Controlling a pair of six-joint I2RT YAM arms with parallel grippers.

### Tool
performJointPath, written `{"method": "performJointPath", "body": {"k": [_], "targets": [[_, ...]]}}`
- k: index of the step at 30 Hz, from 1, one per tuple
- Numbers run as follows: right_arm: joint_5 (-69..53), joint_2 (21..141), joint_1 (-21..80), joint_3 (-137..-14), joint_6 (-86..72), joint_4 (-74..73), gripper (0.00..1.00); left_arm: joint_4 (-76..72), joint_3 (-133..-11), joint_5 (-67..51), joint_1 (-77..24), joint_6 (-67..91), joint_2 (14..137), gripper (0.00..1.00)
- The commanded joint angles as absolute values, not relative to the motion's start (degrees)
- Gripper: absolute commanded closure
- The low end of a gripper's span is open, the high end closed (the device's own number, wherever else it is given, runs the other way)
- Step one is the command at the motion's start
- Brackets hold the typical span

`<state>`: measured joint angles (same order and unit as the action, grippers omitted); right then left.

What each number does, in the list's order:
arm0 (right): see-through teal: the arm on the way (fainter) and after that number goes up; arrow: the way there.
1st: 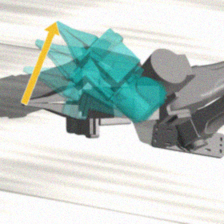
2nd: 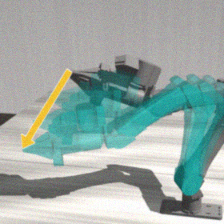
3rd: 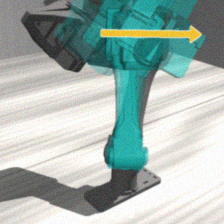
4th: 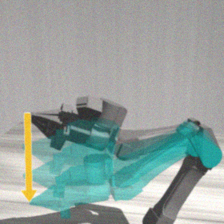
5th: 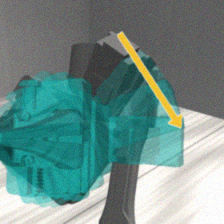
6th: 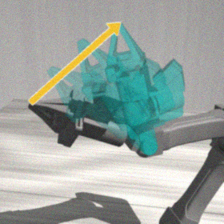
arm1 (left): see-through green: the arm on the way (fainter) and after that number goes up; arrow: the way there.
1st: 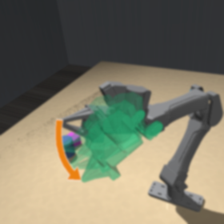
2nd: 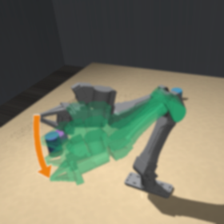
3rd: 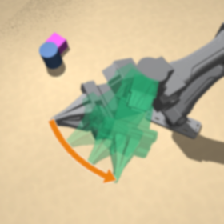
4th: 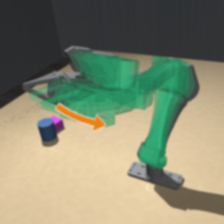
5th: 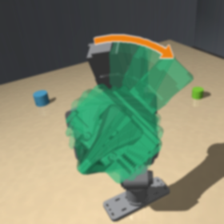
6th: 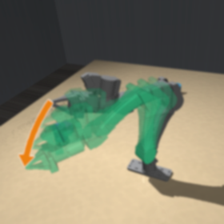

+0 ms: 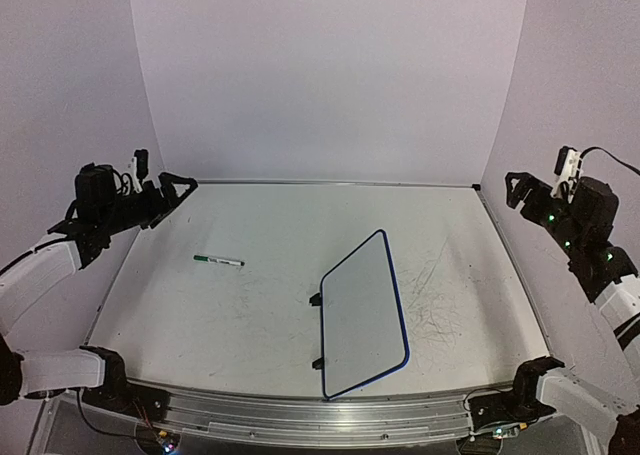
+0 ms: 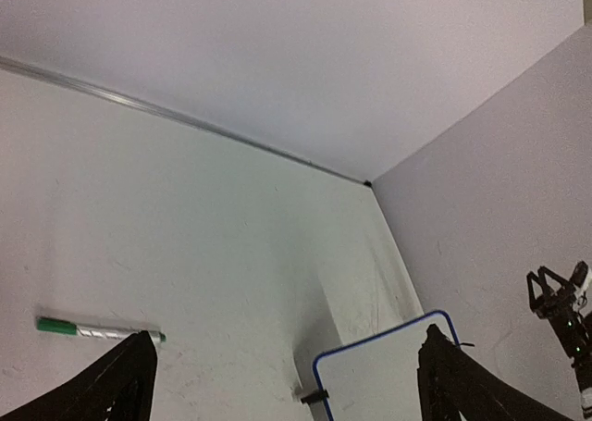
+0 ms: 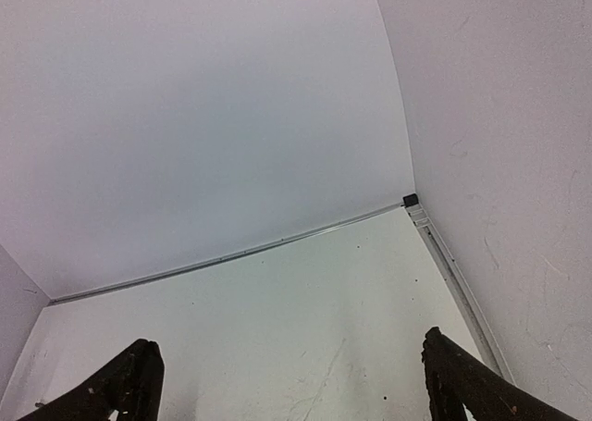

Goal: Write a sentence on the whiteboard
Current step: Move the whiteboard to the center of the board.

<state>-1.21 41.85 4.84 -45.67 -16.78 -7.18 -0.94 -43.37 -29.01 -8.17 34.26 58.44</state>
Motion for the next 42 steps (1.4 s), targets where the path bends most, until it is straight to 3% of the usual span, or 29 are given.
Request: {"method": "performJointPath", "body": {"k": [1,7,18,25,42], "targets": [[-2.65,41.88,4.67,-47.11,-17.93,-8.21,0.02,-2.58,-40.30,-31.16,-17.84,36.33,61.20,0.01],[-8.72,43.86,4.73,-47.89,-18.67,-9.00,0.02,-3.65,-36.84,-30.46,-29.04,35.34,66.62,0.01],[-21.18,45.52,4.79,-46.67,-22.80,-8.98,0.02,-3.67,-37.29,-24.14,-43.66,38.47,76.78,0.18],[-24.09,45.39,4.78,-46.05,-24.62,-8.58,0.02,-3.65,-41.03,-21.63,-52.38,35.59,84.40,0.45],[-27.50,44.16,4.82,-44.72,-26.78,-7.73,0.02,-5.84,-47.12,-25.96,-64.53,21.78,94.76,0.53]]}}
